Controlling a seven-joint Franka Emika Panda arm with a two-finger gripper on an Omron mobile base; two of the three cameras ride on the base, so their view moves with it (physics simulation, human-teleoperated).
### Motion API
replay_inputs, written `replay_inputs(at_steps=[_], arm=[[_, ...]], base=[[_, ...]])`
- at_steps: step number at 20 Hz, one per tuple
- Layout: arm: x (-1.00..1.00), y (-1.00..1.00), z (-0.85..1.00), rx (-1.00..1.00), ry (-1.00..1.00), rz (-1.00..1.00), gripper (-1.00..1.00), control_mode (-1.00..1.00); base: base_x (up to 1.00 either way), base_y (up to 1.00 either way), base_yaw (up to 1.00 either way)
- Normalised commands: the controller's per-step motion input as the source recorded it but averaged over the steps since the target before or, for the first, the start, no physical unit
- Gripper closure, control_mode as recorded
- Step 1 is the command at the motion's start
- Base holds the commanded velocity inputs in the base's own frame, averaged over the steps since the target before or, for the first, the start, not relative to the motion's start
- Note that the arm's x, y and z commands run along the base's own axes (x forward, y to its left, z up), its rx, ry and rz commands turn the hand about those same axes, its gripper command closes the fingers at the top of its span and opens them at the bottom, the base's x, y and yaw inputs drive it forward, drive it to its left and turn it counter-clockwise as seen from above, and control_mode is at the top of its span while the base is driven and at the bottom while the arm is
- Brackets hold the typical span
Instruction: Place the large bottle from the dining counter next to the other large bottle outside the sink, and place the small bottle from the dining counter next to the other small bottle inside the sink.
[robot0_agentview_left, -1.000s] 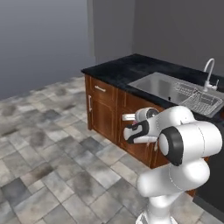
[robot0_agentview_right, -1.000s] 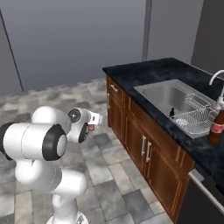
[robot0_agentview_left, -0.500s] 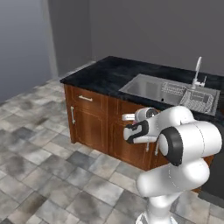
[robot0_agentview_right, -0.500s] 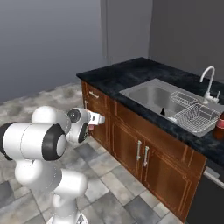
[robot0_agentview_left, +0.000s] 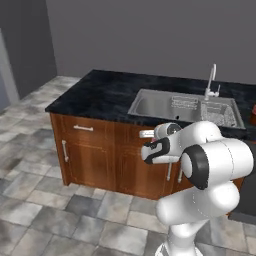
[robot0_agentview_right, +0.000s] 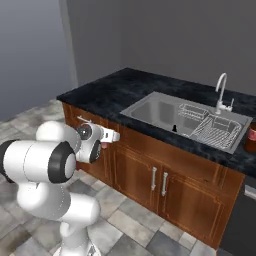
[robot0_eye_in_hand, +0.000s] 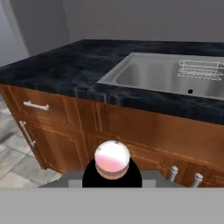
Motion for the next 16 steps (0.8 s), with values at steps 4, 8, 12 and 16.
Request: replay_inputs(at_steps=[4,8,12,16], arm=[[0.0,0.0,0.0,0.0,0.0,0.0,1.0,1.0],[0.0,0.0,0.0,0.0,0.0,0.0,1.0,1.0],[0.0,0.0,0.0,0.0,0.0,0.0,1.0,1.0],[0.0,0.0,0.0,0.0,0.0,0.0,1.0,1.0]], base=[[0.4,0.57,-0.48],[0.47,0.33,-0.42],[0.62,0.17,-0.37],[0.71,0.14,-0.26]])
